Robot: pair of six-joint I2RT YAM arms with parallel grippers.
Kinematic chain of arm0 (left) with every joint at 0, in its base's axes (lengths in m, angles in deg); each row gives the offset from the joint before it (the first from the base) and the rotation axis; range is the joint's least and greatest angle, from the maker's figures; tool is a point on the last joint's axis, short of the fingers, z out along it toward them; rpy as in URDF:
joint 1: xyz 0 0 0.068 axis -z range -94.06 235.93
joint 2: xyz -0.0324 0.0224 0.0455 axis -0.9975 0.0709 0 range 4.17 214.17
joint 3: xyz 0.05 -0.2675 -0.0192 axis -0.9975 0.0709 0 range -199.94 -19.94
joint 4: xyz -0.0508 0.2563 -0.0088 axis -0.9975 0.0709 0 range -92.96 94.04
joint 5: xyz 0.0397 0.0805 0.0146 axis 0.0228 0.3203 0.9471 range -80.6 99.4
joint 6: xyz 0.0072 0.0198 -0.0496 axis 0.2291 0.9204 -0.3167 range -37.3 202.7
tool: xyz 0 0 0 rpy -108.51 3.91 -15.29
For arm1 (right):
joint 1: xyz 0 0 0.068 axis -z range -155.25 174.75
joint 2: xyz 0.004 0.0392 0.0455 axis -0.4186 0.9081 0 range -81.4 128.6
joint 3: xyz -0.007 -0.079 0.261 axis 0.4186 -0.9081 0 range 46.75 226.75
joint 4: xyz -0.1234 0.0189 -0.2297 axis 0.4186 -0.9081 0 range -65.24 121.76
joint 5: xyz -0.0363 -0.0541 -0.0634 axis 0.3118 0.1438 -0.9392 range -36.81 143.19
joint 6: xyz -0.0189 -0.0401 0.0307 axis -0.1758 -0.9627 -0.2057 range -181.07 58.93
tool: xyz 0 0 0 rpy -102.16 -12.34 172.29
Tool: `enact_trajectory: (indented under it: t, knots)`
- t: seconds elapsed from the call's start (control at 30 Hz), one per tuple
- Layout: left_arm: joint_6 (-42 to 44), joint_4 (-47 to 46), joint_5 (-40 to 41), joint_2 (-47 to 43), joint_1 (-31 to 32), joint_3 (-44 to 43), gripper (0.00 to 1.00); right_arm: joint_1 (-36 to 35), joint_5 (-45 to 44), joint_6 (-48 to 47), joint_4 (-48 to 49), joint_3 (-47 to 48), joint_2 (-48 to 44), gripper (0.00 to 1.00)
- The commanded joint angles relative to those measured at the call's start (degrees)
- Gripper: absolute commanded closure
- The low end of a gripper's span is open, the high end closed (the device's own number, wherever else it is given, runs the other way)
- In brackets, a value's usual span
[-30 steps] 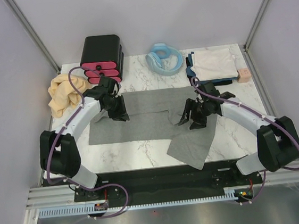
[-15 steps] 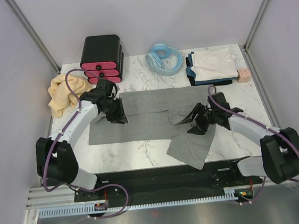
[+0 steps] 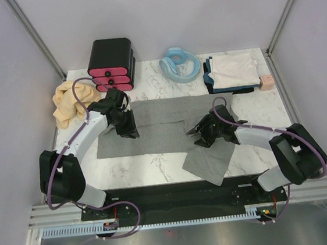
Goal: Fold and stack the t-shirts
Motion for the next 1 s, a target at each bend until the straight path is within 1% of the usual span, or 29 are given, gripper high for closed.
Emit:
enact_trajectory:
  t: [0.0,0.13,0.27,0.3,0.37,0.47,0.5,0.6,0.63,0.73,0.97]
  knots:
    - [2.4,0.6,-0.9,-2.8,-0.3,1.2,0.73,-1.9,-9.0,3.5,4.5,5.0,2.8,0.37]
    - [3.2,0.6,0.0,-3.7,-0.2,2.7,0.73,-2.4,-12.1,3.4,2.8,7.9,5.1,0.41]
    - [4.0,0.6,0.6,-4.0,-0.3,3.7,0.73,-2.6,-13.7,2.0,0.0,11.2,8.5,0.42]
    - [4.0,0.6,0.7,-3.9,-0.3,3.6,0.74,-2.6,-13.7,1.5,-0.5,12.6,9.2,0.44]
    - [3.9,0.4,0.6,-3.7,-0.3,3.4,0.74,-2.7,-13.9,0.7,-2.2,13.9,11.1,0.54]
    - [3.9,0.3,0.3,-3.3,-0.3,2.9,0.74,-2.7,-12.6,-0.8,-3.8,16.3,13.1,0.57]
    - [3.9,0.3,0.1,-3.2,-0.3,2.8,0.74,-2.8,-12.2,-1.2,-4.1,17.1,13.5,0.6]
    - [3.9,-0.1,0.2,-3.1,-0.3,2.9,0.74,-3.4,-12.1,-2.2,-5.4,18.3,13.3,0.81]
    - [3.9,-0.4,0.2,-3.1,-0.3,3.3,0.74,-3.5,-12.1,-3.0,-6.0,18.7,13.2,0.99]
    - [3.8,-1.0,0.1,-3.1,-0.3,4.0,0.74,-3.8,-11.8,-3.9,-8.3,20.2,12.5,1.0]
    - [3.8,-2.2,0.1,-3.4,-0.7,5.2,0.74,-4.5,-10.7,3.1,-7.1,17.6,7.9,1.0]
